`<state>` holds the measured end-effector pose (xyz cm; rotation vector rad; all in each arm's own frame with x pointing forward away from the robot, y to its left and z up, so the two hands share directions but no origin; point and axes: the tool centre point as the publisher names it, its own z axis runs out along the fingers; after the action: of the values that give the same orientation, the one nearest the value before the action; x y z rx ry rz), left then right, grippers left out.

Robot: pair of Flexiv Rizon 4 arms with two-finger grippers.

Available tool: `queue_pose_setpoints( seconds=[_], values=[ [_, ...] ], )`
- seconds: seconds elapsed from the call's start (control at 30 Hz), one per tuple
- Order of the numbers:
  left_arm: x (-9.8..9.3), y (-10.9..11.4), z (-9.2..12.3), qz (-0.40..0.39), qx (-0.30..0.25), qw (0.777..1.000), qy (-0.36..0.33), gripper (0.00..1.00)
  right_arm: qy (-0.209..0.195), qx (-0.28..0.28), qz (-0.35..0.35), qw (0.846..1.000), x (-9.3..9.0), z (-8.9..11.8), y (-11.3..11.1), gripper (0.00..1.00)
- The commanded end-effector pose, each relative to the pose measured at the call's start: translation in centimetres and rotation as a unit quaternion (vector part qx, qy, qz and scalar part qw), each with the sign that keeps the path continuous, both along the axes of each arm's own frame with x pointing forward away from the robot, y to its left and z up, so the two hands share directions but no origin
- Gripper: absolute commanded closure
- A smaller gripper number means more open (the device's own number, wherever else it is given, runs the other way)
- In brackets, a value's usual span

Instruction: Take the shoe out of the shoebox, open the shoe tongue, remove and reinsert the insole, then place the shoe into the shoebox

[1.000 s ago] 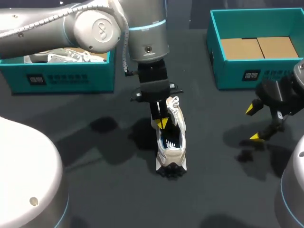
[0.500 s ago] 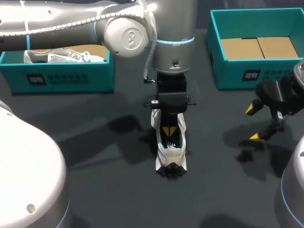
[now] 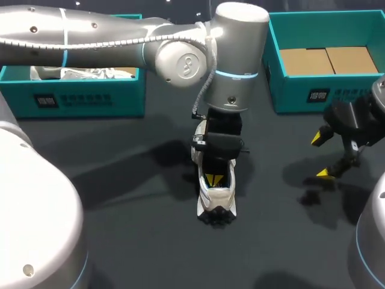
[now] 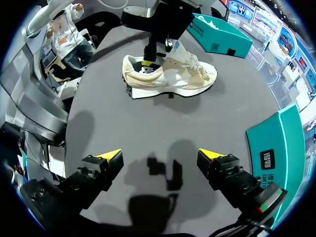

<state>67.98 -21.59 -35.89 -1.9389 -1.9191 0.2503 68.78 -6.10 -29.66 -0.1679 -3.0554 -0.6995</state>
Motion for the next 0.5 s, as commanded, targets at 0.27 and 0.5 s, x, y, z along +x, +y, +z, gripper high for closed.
queue_pose_setpoints(
  seconds=[0.27,0.5],
  values=[
    [-0.5,0.0,-4.2,-0.008,0.032,0.999,0.002,1.0,-0.001,-0.002,-0.001,1.0,-0.2,0.0,0.0,0.0],
    [-0.5,0.1,-5.7,0.008,-0.006,1.0,-0.013,1.0,-0.001,-0.002,-0.001,1.0,-0.2,0.0,0.0,0.0]
  ],
)
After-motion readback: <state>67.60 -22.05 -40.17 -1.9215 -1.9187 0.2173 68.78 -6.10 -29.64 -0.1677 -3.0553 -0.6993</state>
